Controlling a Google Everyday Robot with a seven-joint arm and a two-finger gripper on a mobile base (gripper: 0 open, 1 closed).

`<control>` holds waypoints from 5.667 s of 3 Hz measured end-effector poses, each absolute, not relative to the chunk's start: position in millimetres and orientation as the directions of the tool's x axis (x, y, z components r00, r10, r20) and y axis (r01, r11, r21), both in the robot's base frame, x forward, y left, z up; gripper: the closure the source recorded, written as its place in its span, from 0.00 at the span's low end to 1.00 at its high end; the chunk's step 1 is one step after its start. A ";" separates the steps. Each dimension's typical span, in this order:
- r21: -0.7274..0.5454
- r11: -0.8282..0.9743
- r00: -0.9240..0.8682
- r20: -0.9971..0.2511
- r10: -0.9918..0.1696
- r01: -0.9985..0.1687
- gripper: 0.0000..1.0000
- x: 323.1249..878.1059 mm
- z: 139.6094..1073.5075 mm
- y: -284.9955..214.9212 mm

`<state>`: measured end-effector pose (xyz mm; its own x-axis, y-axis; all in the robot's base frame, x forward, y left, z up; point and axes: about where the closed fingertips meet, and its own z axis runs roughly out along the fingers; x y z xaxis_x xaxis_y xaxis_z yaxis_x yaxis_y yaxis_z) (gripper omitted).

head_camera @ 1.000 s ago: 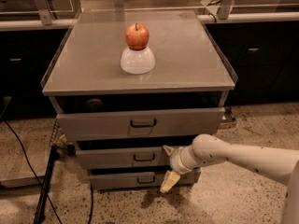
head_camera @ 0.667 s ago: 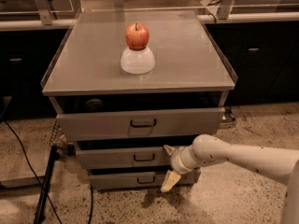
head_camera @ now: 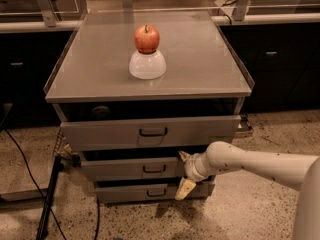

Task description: Open middle drawer

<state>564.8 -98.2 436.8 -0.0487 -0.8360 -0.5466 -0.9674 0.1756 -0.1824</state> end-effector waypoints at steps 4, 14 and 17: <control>-0.073 0.183 -0.123 -0.500 -0.857 -0.980 0.00 592.4 404.3 -115.5; 0.454 0.146 -0.287 -0.258 -0.923 -0.879 0.00 464.5 442.5 -143.7; 0.544 0.125 -0.295 -0.237 -0.926 -0.829 0.00 422.2 458.9 -148.1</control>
Offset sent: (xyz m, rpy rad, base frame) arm 0.0395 -0.0255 -0.0179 -0.0741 -0.0067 -0.0208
